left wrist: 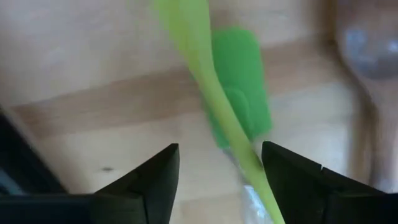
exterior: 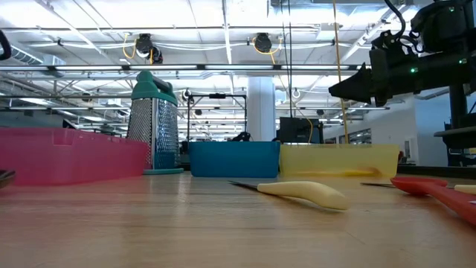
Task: Pick & Place Kitchen Items
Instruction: Put the green spatula into the yellow bin
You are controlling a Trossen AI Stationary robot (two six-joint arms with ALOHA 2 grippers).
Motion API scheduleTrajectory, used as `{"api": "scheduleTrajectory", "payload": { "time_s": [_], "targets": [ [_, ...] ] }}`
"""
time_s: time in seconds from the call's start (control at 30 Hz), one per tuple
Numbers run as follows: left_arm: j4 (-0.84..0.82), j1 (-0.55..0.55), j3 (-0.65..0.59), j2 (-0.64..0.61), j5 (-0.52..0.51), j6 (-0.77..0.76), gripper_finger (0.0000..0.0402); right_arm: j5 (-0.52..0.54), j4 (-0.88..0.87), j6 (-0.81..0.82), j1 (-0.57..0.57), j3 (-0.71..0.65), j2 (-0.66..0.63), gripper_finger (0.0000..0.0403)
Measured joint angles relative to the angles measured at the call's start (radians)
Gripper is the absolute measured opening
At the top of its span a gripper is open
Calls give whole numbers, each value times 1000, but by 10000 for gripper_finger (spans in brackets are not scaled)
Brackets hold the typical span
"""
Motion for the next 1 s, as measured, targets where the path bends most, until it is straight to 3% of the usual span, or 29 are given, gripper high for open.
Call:
{"api": "scheduleTrajectory", "payload": {
  "time_s": [0.17, 0.37, 0.47, 0.6, 0.83, 1.0],
  "targets": [
    [-8, -7, 0, 0, 3, -7, 212, 0, 0, 0, 0, 0, 0, 100],
    [-123, -14, 2, -2, 174, -43, 187, 0, 0, 0, 0, 0, 0, 100],
    [-167, -21, 0, -2, 155, -67, 170, 0, 0, 0, 0, 0, 0, 100],
    [-144, -9, 0, -2, 55, -58, 148, 0, 4, 0, 0, 0, 1, 100],
    [-103, 37, 37, -2, 16, -32, 127, 0, 8, 0, 0, 0, 1, 100],
    [-239, 56, 124, -2, 14, -3, 127, 0, 10, 0, 0, 0, 1, 100]
  ]
}}
